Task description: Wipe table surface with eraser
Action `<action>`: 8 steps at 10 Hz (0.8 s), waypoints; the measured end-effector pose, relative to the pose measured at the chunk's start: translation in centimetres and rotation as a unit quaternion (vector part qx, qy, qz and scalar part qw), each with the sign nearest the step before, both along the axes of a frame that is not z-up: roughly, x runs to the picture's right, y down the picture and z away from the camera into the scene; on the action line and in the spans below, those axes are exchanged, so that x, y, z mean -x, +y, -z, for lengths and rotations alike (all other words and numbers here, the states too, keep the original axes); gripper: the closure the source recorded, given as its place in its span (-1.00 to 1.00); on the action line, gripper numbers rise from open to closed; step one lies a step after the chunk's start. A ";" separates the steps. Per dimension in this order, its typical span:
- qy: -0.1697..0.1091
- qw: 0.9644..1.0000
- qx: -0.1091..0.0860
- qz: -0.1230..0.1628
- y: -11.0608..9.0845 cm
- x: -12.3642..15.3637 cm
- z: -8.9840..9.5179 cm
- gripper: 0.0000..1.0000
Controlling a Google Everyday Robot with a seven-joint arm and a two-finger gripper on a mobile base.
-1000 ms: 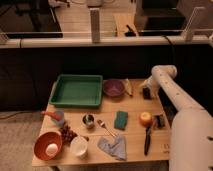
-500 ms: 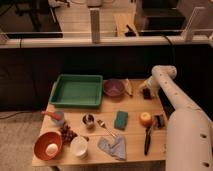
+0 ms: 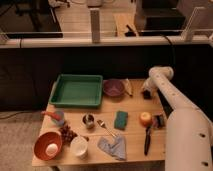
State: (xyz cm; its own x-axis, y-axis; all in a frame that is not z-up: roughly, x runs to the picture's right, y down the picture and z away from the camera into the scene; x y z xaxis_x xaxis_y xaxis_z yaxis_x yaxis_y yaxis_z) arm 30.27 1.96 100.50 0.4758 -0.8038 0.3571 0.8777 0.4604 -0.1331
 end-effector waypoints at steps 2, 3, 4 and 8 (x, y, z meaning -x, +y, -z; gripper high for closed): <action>0.001 1.000 0.000 0.000 0.1 0.1 0.0 0.62; 0.001 1.000 0.000 0.001 0.1 0.1 0.1 0.86; 0.001 1.000 0.001 0.001 0.1 0.1 0.1 0.97; 0.006 1.000 0.006 0.006 0.7 0.8 0.8 1.00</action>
